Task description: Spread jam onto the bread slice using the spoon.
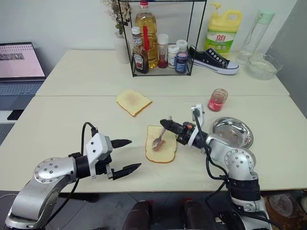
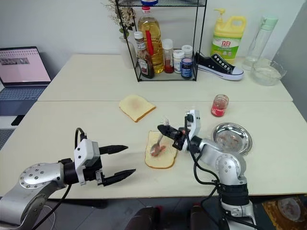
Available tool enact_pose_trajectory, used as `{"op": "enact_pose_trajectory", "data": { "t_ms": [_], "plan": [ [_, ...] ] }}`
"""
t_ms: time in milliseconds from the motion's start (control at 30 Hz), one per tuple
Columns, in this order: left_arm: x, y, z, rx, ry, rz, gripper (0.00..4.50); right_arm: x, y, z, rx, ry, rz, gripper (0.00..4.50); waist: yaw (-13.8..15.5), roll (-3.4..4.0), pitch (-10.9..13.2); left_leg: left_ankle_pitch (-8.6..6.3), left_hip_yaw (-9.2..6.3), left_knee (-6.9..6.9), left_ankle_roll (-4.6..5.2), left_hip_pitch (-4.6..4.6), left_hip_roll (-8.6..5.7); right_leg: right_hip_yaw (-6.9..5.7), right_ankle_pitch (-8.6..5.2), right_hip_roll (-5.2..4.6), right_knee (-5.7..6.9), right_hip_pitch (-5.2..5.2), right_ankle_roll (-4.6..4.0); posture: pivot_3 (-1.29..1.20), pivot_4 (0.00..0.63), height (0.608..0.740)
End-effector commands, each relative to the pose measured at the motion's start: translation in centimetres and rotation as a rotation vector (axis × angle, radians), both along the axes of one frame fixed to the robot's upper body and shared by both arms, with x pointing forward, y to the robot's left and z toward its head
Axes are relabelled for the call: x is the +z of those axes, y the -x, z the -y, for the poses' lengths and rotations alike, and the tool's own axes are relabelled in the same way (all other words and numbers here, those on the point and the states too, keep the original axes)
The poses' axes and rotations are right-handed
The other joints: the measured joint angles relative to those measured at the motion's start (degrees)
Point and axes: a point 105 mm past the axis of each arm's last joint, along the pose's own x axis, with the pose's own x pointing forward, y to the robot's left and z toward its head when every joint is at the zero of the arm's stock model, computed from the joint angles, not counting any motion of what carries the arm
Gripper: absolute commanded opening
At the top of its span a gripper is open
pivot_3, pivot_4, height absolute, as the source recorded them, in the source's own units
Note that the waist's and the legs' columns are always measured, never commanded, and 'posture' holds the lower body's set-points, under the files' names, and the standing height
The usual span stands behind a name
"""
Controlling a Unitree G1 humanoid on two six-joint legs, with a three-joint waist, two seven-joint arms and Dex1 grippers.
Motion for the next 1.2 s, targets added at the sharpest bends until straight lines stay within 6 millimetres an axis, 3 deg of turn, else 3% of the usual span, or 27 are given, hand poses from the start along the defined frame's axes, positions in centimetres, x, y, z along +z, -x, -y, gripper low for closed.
{"op": "enact_pose_trajectory", "data": {
  "t_ms": [33,200,433,667,900,1033,1200],
  "plan": [
    [0.8,0.6,0.6,-0.029,-0.003,0.031,4.50,-0.3,-0.1,-0.1,0.001,-0.005,0.002,0.02,0.0,0.00,0.0,0.00,0.01,0.00,0.00,0.00,0.00,0.00,0.00,0.00,0.00,0.00,0.00,0.00,0.150,0.740],
    [0.8,0.7,0.7,-0.033,-0.002,0.029,4.50,-1.3,-2.2,1.0,-0.115,-0.070,-0.084,0.02,0.0,0.00,0.0,0.00,0.03,0.00,0.00,0.01,0.01,-0.02,0.00,0.03,0.01,-0.01,0.00,0.00,0.150,0.740],
    [0.8,0.5,1.0,-0.050,0.002,0.029,4.50,-1.4,-3.6,2.6,-0.177,-0.053,-0.073,0.02,0.1,0.00,0.0,0.00,0.04,0.01,0.00,0.02,0.00,-0.05,0.00,0.04,0.02,0.00,0.00,0.00,0.150,0.740],
    [0.8,0.2,1.1,-0.059,0.003,0.034,4.50,0.2,-4.3,4.4,-0.192,-0.048,-0.029,0.02,0.1,0.00,0.0,0.00,0.06,0.01,0.00,0.02,0.00,-0.04,0.00,0.05,0.02,0.00,0.00,0.00,0.150,0.740],
    [0.9,0.0,1.0,-0.059,0.003,0.040,4.50,3.3,-2.6,2.0,-0.051,-0.187,-0.028,0.02,-0.2,0.01,0.0,0.00,0.07,-0.04,0.01,0.01,0.05,-0.01,0.00,0.07,0.02,-0.02,0.00,0.00,0.150,0.740],
    [1.0,0.1,1.1,-0.059,0.004,0.040,4.50,2.9,-2.5,0.8,-0.039,-0.184,-0.048,0.02,-0.1,0.01,0.0,0.00,0.07,-0.06,0.01,0.01,0.06,-0.01,0.00,0.09,0.03,-0.05,0.00,0.00,0.150,0.740],
    [1.1,0.3,1.0,-0.054,-0.002,0.042,4.50,0.2,-2.7,-0.1,-0.036,-0.129,-0.096,0.02,0.0,0.01,0.0,0.00,0.08,-0.04,0.00,0.01,0.02,-0.01,0.00,0.08,0.00,-0.03,0.00,0.00,0.150,0.740]
  ]
}}
